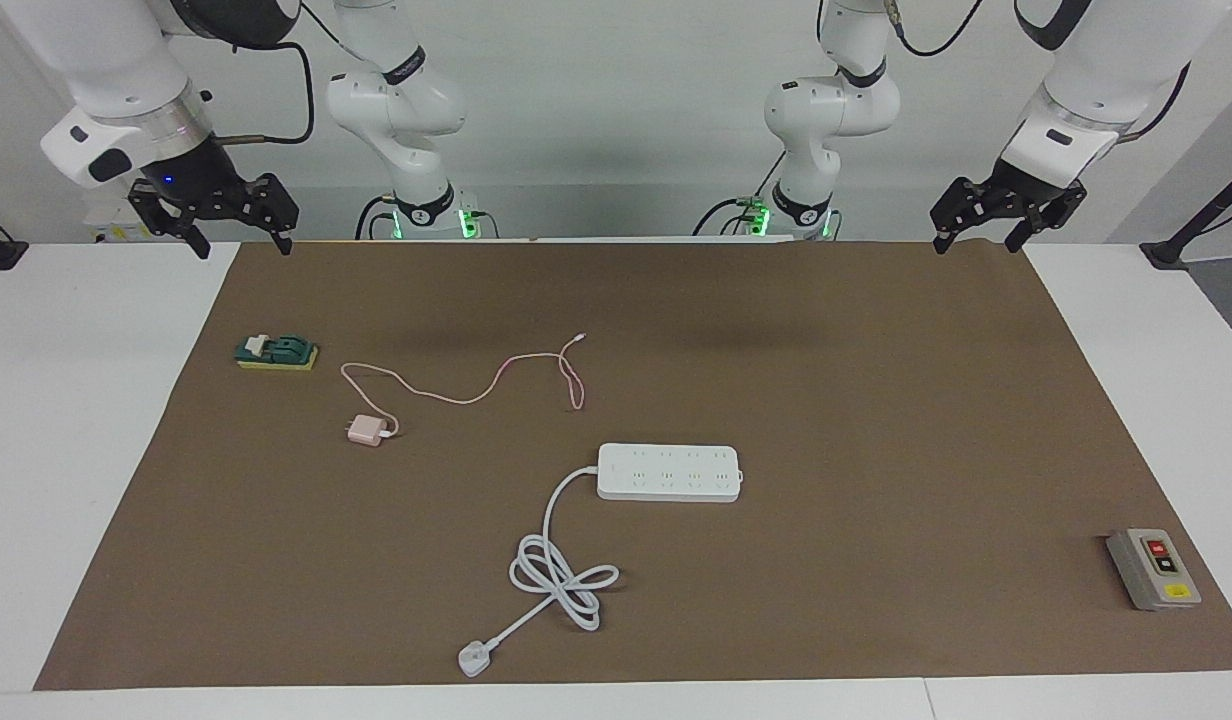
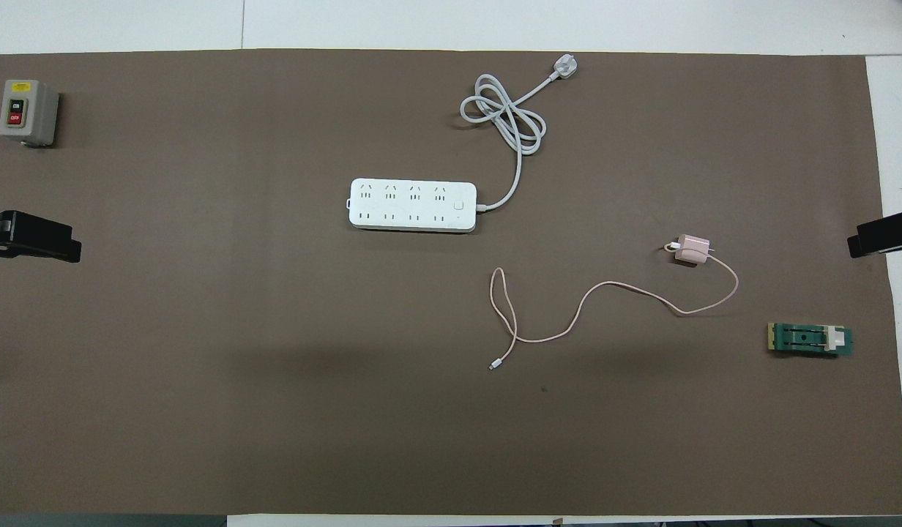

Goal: Plug charger into power strip

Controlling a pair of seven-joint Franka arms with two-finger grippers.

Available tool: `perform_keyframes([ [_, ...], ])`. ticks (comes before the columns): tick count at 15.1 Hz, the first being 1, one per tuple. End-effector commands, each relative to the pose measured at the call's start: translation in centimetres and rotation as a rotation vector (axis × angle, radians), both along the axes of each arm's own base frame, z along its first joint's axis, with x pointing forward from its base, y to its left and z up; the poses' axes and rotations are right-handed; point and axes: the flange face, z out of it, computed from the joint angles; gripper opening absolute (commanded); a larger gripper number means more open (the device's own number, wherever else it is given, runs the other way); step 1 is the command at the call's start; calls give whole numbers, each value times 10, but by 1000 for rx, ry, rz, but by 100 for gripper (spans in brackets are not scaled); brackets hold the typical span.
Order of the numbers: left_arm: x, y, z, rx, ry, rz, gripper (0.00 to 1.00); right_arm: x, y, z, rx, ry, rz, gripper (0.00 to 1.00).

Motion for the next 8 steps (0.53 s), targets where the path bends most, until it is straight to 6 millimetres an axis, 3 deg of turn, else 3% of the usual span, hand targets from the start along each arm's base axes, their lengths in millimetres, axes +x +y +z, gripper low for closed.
perform_keyframes([
  [1,-7,2,-1,19,-3,0,100,0,-7,3,-16,-2,-20,100],
  [8,-7,2,-1,21,-3,1,100,0,-13,3,-19,-11,-30,100],
])
